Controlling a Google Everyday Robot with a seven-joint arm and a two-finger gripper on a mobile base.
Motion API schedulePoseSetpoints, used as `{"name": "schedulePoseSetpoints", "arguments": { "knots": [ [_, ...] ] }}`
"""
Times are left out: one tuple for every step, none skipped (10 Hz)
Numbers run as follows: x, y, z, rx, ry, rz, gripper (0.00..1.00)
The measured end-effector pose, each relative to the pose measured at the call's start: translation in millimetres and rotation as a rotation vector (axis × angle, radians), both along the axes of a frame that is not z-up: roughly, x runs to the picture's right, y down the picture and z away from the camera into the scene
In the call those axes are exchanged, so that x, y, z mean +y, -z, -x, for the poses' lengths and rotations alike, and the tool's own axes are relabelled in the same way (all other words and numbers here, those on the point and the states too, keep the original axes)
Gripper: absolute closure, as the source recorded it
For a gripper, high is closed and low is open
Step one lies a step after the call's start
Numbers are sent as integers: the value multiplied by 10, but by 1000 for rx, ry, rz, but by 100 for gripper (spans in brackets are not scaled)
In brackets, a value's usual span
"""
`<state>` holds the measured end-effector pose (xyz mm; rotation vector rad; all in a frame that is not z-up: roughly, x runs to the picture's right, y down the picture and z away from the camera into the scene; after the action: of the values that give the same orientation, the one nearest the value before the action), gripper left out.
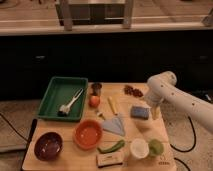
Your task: Wipe red bowl with sponge
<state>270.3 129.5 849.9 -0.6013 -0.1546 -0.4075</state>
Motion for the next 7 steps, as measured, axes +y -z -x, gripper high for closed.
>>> {"name": "schedulePoseSetpoints", "arguments": {
  "knots": [
    [13, -24, -22, -9, 5, 4, 20],
    [28, -51, -29, -17, 11, 9, 20],
    [33, -66, -39, -26, 15, 14, 20],
    [52, -98, -46, -35, 21, 23, 20],
    [63, -128, -48, -44, 26, 28, 20],
    [84, -178, -40, -57, 37, 36, 20],
    [100, -209, -31, -65, 44, 42, 20]
  ]
}}
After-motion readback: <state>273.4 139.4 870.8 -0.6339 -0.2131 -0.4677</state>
